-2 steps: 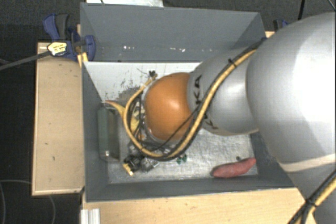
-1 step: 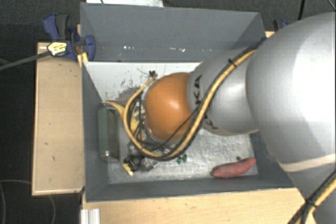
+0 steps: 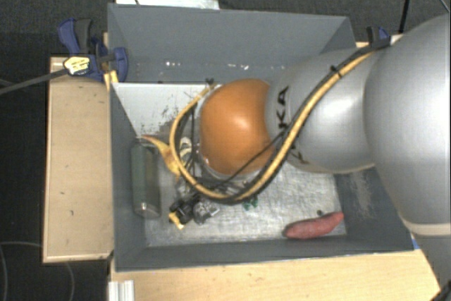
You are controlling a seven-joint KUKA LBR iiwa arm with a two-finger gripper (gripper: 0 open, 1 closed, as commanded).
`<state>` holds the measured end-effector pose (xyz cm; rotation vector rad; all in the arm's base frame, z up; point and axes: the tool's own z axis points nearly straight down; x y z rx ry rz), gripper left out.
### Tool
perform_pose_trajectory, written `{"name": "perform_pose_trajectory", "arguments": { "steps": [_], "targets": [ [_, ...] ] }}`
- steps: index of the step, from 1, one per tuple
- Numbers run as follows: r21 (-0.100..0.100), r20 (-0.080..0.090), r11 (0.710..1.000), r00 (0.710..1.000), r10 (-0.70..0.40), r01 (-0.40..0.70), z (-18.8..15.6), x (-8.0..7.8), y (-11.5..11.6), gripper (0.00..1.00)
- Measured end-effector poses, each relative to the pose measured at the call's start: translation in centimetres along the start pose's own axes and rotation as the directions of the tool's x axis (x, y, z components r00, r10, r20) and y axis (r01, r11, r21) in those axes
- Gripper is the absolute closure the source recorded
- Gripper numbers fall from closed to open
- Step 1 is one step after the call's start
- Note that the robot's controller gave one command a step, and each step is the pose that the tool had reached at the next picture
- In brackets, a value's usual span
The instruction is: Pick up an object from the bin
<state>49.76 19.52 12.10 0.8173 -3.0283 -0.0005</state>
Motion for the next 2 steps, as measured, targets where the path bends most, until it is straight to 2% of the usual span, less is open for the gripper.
{"name": "perform_pose_trajectory", "arguments": {
  "steps": [1, 2],
  "targets": [
    [0.001, 0.007, 1.0, 1.0, 0.023, -0.023, -10.66, -1.0, -1.82, 1.0],
    [0.001, 0.007, 1.0, 1.0, 0.024, -0.024, -10.65, -1.0, -1.82, 1.0]
  ]
}}
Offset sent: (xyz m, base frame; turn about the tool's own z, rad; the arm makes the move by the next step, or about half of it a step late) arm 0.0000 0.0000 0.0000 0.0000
